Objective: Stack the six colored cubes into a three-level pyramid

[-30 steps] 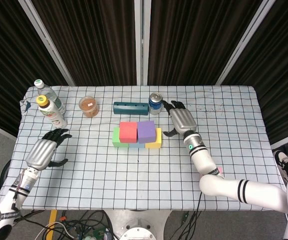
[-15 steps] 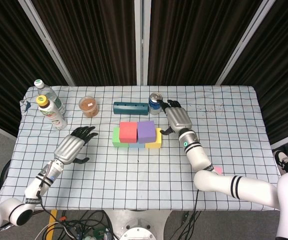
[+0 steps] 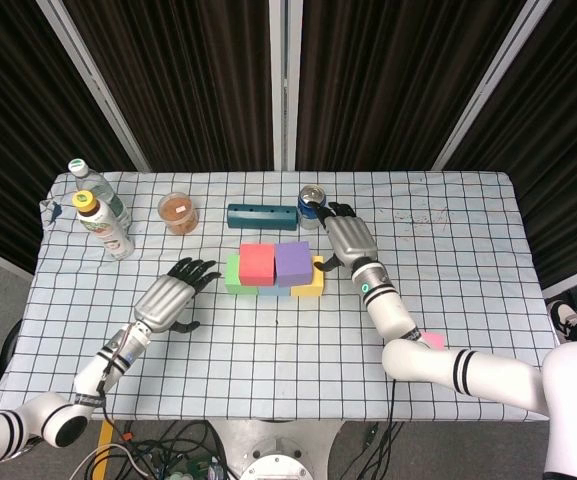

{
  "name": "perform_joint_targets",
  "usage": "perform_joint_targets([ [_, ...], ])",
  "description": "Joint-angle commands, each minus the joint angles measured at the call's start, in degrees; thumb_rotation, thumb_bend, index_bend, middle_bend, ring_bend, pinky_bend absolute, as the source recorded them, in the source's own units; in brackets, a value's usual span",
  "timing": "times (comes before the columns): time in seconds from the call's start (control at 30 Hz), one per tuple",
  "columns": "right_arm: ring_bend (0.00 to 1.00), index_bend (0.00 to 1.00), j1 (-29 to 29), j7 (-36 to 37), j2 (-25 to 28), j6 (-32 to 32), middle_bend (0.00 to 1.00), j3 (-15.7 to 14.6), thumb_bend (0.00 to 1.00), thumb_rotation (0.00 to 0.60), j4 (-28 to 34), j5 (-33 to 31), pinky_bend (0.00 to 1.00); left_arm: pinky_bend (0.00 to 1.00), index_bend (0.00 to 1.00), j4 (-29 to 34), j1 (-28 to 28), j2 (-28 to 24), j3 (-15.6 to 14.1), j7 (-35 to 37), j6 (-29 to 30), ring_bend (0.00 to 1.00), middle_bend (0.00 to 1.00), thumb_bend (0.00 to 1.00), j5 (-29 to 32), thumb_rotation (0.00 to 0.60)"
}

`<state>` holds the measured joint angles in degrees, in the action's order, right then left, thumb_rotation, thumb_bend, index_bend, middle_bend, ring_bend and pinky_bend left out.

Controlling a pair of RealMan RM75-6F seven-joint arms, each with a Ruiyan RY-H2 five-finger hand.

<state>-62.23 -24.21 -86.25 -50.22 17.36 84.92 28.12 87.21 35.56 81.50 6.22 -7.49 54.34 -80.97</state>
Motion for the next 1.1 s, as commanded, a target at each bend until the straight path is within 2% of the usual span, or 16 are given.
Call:
perform_joint_targets([
  [0.03,0.00,0.00,-0.1,0.3,-0.4,0.3,0.14,0.0,0.11,0.600,-0.3,0.1,0.00,0.05,0.10,0.2,0.4,0.2,0.2,-0.1,0.1,0.00,0.00,0.17,0.1,0.600],
  [1.1,0.00,0.00,-0.8,-0.2,-1.4,-0.7,0.14,-0.1,0.11,0.600,-0.2,-0.1,0.00,0.05,0.10,1.1,3.9,0.4,0.0,-2.0,-1.2,0.00,0.00,0.17,2.7,0.600],
])
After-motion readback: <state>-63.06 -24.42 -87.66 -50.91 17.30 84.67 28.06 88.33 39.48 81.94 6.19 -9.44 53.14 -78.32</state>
